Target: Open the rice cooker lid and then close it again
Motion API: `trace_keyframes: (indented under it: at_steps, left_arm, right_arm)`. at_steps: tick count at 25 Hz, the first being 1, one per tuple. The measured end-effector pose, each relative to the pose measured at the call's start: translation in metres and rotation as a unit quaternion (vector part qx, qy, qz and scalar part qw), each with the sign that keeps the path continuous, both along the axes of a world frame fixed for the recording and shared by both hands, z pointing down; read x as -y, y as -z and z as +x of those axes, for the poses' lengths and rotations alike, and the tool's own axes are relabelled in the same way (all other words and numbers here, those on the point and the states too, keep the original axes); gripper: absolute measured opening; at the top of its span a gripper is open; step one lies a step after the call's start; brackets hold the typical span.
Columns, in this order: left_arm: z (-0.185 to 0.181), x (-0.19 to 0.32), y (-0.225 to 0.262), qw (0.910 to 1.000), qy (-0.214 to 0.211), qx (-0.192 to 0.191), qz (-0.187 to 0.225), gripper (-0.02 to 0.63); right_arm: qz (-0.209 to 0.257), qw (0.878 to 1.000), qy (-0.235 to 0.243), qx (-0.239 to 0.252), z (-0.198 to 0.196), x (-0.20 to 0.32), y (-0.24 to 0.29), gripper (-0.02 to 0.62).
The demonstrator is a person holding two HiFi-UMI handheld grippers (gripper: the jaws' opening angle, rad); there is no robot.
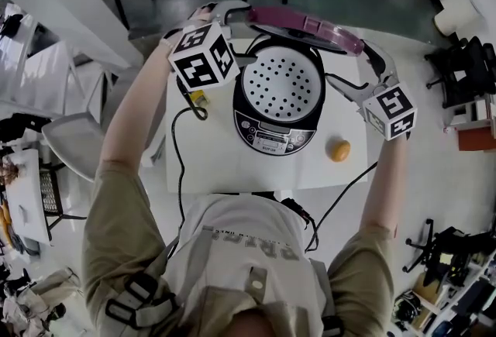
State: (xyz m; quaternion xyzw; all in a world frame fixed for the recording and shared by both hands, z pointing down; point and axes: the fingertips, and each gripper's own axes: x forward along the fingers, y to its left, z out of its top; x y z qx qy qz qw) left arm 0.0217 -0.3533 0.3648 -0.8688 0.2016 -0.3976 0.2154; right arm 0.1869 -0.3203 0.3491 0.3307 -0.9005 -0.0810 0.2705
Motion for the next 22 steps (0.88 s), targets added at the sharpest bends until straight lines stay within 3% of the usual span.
trace_keyframes:
  at_steps: [22]
  left_arm:
    - [-0.013,-0.057,-0.032,0.9973,-0.048,0.055,-0.005,0.469]
  right_arm:
    - [-0.006,0.999,0.018,-0.046,-0.010,-0.054,-0.030,0.453]
